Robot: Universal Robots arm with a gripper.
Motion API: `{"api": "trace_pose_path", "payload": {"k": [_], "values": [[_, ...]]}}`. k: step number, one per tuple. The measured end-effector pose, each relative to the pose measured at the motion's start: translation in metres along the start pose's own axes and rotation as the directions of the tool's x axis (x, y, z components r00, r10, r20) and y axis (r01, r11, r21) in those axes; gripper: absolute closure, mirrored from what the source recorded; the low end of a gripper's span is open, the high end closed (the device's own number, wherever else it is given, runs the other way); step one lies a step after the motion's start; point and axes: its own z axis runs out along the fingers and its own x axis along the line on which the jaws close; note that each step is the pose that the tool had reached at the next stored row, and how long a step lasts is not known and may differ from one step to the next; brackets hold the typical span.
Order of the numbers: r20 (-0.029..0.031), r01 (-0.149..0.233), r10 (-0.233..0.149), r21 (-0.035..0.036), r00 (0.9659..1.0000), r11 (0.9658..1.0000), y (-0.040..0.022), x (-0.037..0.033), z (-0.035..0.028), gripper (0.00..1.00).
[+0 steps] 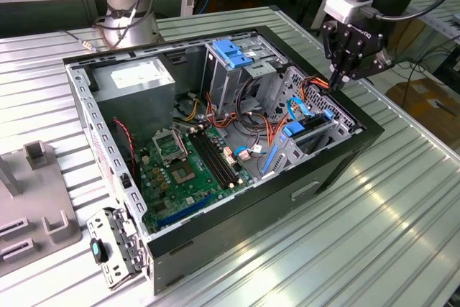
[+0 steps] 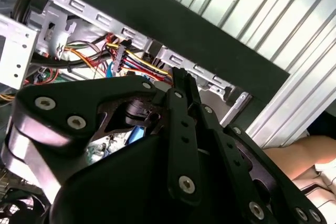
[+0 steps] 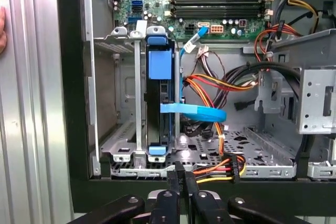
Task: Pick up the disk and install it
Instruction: 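Insert the second disk wire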
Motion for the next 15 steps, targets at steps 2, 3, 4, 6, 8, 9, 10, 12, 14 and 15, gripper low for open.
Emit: {"api": "trace_pose_path", "payload": {"k": [2,3,4,6,8,9,10,12,14,15], "values": [[0.0018,-0.001,0.001,0.0,1.0,1.0,0.0055,0.0,0.0,0.84],[0.0071,-0.002,0.002,-0.0001,1.0,1.0,0.0098,0.0002,0.0004,0.84],[0.0134,-0.002,0.002,-0.0001,0.9999,1.0,0.0114,0.0003,0.0005,0.84],[0.0265,0.0,0.0,0.0001,0.9996,1.0,0.0133,0.0007,0.0014,0.84],[0.0353,0.01,-0.01,0.0005,0.9993,1.0,0.0149,0.0016,0.0027,0.84],[0.0365,0.012,-0.012,0.0005,0.9993,0.9999,0.0156,0.002,0.0032,0.84],[0.0379,0.013,-0.013,0.0006,0.9992,0.9999,0.0168,0.0028,0.0038,0.84],[0.0433,0.017,-0.017,0.0009,0.9989,0.9999,0.0204,0.0054,0.0058,0.84],[0.0529,0.024,-0.025,0.0014,0.9983,0.9997,0.0232,0.0087,0.0092,0.84],[0.0554,0.028,-0.029,0.0016,0.9981,0.9996,0.0235,0.0098,0.0103,0.84]]}}
